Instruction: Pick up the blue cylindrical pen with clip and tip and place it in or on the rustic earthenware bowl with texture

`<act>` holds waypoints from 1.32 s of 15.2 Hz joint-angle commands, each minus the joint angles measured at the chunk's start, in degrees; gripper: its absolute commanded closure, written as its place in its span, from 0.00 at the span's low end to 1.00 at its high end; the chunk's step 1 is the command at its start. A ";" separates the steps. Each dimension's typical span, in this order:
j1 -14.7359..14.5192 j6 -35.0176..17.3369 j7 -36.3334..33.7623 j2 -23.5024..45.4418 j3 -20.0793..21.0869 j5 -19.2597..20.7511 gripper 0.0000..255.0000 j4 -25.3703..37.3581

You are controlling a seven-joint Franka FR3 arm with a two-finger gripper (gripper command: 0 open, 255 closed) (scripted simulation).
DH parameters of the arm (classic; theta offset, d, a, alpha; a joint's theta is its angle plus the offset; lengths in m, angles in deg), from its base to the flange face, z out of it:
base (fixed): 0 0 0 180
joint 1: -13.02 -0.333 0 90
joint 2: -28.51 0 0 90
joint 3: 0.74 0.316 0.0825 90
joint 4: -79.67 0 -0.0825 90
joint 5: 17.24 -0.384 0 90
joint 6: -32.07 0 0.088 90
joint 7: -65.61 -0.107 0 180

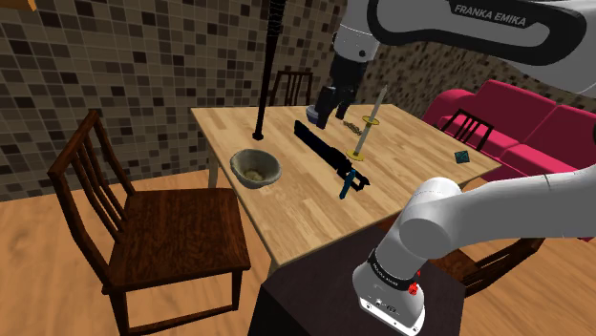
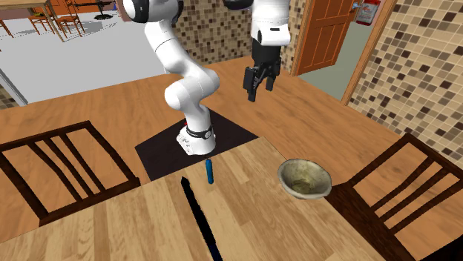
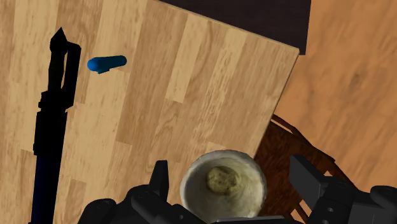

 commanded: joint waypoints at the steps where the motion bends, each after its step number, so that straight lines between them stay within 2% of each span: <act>1: 0.00 0.00 0.00 0.00 0.00 0.00 0.00 0.00; 10: 3.69 -10.02 10.17 -10.19 -9.91 6.50 0.00 -17.36; 15: 7.54 -16.39 16.53 -12.88 -16.96 11.76 0.00 -24.77; 20: 12.41 -24.35 23.57 -11.80 -25.29 17.89 0.00 -30.10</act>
